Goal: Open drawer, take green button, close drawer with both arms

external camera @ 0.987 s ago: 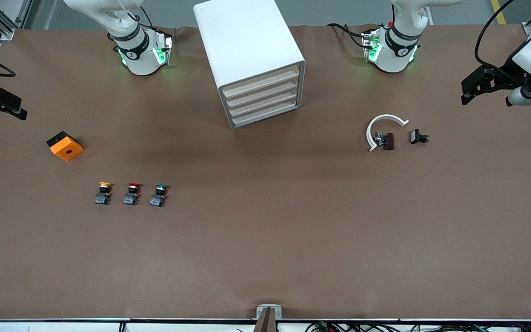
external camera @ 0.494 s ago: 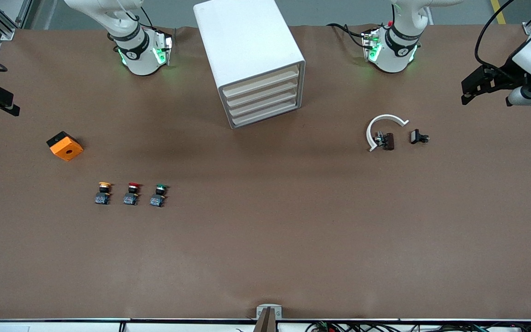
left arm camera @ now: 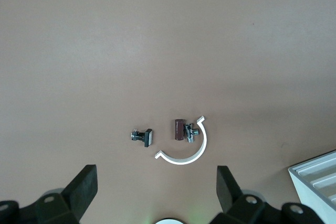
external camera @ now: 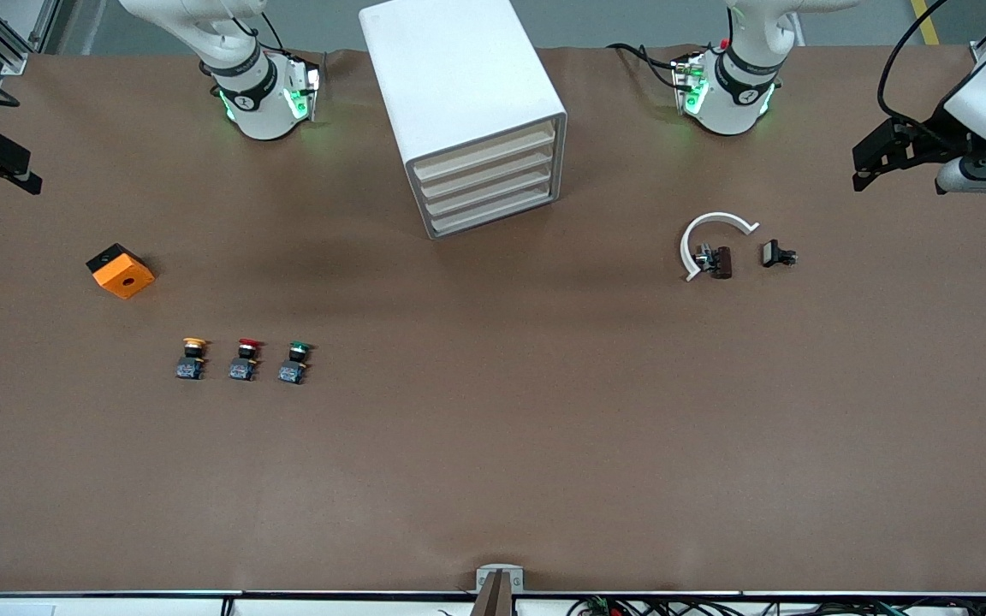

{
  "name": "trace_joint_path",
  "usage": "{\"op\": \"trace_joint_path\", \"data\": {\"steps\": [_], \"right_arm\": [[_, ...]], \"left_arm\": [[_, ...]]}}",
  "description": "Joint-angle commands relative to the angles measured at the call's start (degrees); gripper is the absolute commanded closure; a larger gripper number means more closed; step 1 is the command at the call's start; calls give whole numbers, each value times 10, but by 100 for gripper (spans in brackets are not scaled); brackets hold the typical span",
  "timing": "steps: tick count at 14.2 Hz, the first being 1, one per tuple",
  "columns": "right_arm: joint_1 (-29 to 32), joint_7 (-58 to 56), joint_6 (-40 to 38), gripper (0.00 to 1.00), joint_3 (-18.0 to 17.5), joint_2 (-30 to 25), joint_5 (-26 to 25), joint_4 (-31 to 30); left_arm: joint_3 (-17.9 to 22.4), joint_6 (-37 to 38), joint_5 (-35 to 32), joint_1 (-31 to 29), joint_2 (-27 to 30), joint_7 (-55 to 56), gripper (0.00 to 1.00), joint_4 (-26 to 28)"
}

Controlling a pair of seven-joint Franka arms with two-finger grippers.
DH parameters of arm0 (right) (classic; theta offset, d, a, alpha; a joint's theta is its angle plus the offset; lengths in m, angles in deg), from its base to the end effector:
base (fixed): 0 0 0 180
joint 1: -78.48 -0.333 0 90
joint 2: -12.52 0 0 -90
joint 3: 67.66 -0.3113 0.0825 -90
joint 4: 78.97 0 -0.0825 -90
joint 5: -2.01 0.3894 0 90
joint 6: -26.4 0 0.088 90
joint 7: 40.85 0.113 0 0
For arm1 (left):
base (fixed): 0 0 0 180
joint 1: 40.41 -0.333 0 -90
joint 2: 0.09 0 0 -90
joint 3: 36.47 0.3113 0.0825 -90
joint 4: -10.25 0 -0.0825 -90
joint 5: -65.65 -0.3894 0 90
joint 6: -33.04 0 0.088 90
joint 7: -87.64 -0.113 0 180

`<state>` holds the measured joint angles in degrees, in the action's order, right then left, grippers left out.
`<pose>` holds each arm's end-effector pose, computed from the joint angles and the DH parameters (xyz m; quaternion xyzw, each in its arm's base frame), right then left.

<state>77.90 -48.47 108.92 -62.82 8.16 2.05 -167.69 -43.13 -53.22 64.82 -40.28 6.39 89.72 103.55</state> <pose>0.5208 -0.0406 0.6541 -0.9994 -0.0295 0.0157 0.0052 0.5143 -0.0632 0.6414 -0.9991 0.0403 0.0042 0.0141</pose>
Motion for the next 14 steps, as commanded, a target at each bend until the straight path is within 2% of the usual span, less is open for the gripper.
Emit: {"op": "trace_joint_path", "data": {"steps": [1,5,7,14], "right_arm": [[16,-7,17,0,-14,-34,9,-37],[18,-6,16,0,-15,-32,7,-29],[24,0,12,0,-12,-32,10,-21],[25,33,4,0,-11,-35,18,-21]], "left_arm": [[-4,4,6,-5,6,-11,0,1],[-4,6,6,-6,-13,-9,0,-30],[-1,44,6,-7,-15,-7,0,-61],[-4,46,4,-1,-30,1,0,-57]]}}
